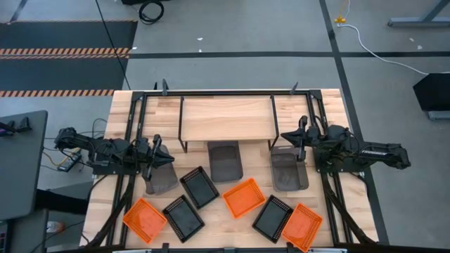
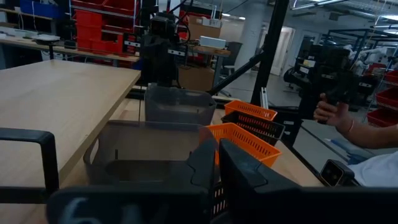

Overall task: Stack baskets on shelf by color
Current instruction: Put the left gray bin on the shelf

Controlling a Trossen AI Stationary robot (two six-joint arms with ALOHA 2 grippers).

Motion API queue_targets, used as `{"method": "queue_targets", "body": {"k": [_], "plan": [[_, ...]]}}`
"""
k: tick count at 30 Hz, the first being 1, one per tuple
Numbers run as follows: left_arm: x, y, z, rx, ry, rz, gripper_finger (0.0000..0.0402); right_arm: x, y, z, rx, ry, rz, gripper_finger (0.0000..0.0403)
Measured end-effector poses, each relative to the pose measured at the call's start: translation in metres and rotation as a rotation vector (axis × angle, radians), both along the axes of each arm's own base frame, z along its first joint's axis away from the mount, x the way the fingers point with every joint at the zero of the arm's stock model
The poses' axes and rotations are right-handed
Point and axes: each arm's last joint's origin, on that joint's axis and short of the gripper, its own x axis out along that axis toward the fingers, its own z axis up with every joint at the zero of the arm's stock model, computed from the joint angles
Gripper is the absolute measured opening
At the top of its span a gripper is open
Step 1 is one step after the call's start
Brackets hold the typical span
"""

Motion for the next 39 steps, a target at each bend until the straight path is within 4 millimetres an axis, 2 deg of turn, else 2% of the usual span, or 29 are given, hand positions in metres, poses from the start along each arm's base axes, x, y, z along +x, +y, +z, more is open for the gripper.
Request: {"method": "queue_targets", "body": {"k": [8,16,22,26,31,34,39], "plan": [[0.000,0.000,0.000,0.000,0.000,0.000,0.0036,-0.001,0.000,0.006,0.084,-0.080,0.015,0.0011],[0.000,0.000,0.002,-0.007,-0.024,0.009,0.0028,-0.001,0.000,0.007,0.090,-0.086,0.016,0.0011],[-0.003,0.002,0.021,-0.063,-0.213,0.023,0.0034,-0.001,0.000,0.007,0.099,-0.088,0.017,0.0011],[-0.008,0.004,0.037,-0.127,-0.372,0.039,0.0036,-0.001,0.000,0.007,0.182,-0.102,0.030,0.0011],[-0.013,0.000,0.052,-0.094,-0.431,-0.125,0.0031,-0.001,0.000,0.007,0.236,-0.111,0.042,0.0011],[-0.014,-0.002,0.053,-0.073,-0.433,-0.200,0.0028,-0.001,0.001,0.007,0.246,-0.110,0.051,0.0011],[-0.017,-0.001,0.060,-0.041,-0.508,-0.178,0.0030,0.000,0.002,0.004,0.245,-0.080,0.098,0.0011]]}}
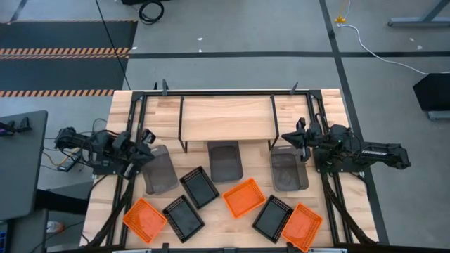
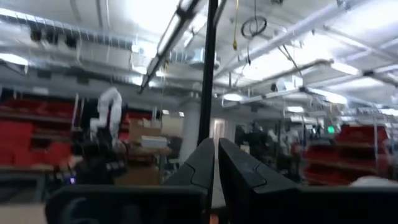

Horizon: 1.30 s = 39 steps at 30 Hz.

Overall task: Stack baskets on shelf by color
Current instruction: Put the left gray bin on the shelf

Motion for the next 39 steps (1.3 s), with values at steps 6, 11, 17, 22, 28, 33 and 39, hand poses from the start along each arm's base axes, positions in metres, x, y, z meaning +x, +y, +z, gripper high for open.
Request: {"method": "queue_targets", "body": {"k": [6,11,17,22,28,33,39], "plan": [[0.002,0.000,0.015,-0.020,-0.017,0.030,0.0031,0.000,0.000,-0.004,0.000,0.046,-0.003,0.0011],[0.023,-0.007,0.044,0.011,0.069,0.007,0.0032,0.001,0.000,-0.007,0.002,0.068,-0.007,0.0011],[0.079,-0.034,0.080,0.198,0.105,-0.055,0.0032,0.001,0.000,-0.009,0.007,0.095,-0.007,0.0011],[0.133,-0.053,0.102,0.337,0.191,0.057,0.0030,0.001,0.000,-0.009,0.040,0.091,-0.004,0.0011],[0.176,-0.064,0.112,0.360,0.820,0.198,0.0039,0.001,0.000,-0.009,0.043,0.092,-0.004,0.0011],[0.169,-0.061,0.111,0.345,1.387,0.455,0.0059,0.001,0.000,-0.009,0.062,0.091,-0.002,0.0011],[0.156,-0.062,0.087,0.160,1.711,0.445,0.0092,0.001,0.000,-0.010,0.070,0.092,-0.002,0.0011]]}}
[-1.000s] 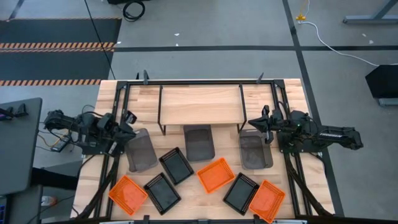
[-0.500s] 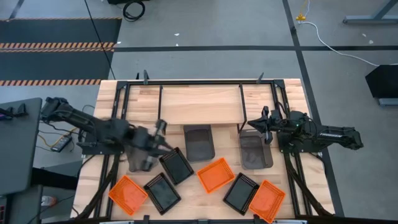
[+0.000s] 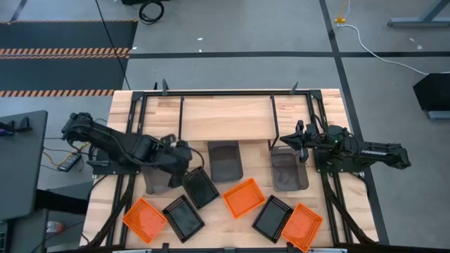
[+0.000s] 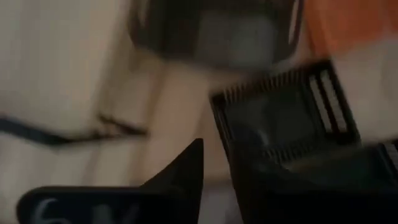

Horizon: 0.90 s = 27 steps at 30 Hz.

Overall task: Stack baskets on shelf by color
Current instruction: Put the left gray bin on the shelf

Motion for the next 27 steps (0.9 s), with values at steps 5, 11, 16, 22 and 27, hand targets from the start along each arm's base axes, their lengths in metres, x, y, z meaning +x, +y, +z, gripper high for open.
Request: {"method": "queue_targets", "body": {"k": [5,11,16,22,27], "plan": [[-0.011,-0.006,-0.037,-0.084,0.143,0.067,0.0127,0.000,0.000,0.000,0.001,0.004,0.000,0.0011],[-0.022,-0.009,-0.076,-0.152,0.244,0.135,0.0164,0.000,0.000,-0.002,0.005,0.026,0.000,0.0011],[-0.020,-0.012,-0.092,-0.193,0.193,0.128,0.0184,0.001,0.000,-0.003,0.005,0.028,0.000,0.0011],[-0.018,-0.015,-0.105,-0.291,0.176,0.132,0.0202,0.001,0.000,-0.002,0.005,0.028,0.000,0.0011],[-0.024,-0.009,-0.115,-0.263,0.216,0.182,0.0209,0.001,0.000,-0.003,0.005,0.028,0.000,0.0011]]}}
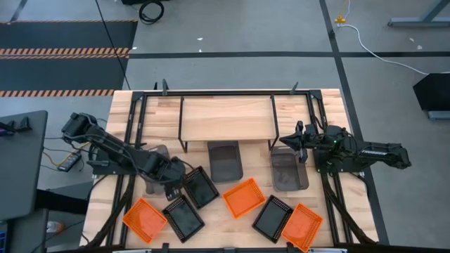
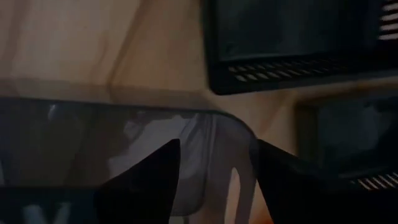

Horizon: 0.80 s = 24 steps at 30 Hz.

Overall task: Stack baskets on shelf by color
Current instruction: Put the left gray bin on the shelf

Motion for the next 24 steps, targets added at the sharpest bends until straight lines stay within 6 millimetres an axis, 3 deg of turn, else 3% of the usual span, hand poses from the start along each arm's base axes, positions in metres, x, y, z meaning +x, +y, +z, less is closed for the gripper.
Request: {"method": "queue_targets", "body": {"k": [5,13,19,24], "plan": [[-0.002,0.003,-0.004,0.034,0.009,-0.002,0.0178,0.000,0.000,0.000,0.000,0.000,0.000,0.0011],[0.001,0.002,0.002,0.035,-0.004,-0.019,0.0016,0.000,0.000,0.000,-0.002,0.000,0.000,0.0011],[0.000,0.004,0.029,0.091,0.051,-0.014,0.0007,0.000,0.000,0.000,-0.002,0.000,0.000,0.0011],[0.000,0.009,0.073,0.207,0.055,-0.001,0.0006,0.000,0.000,0.000,-0.003,0.000,0.000,0.0011]]}}
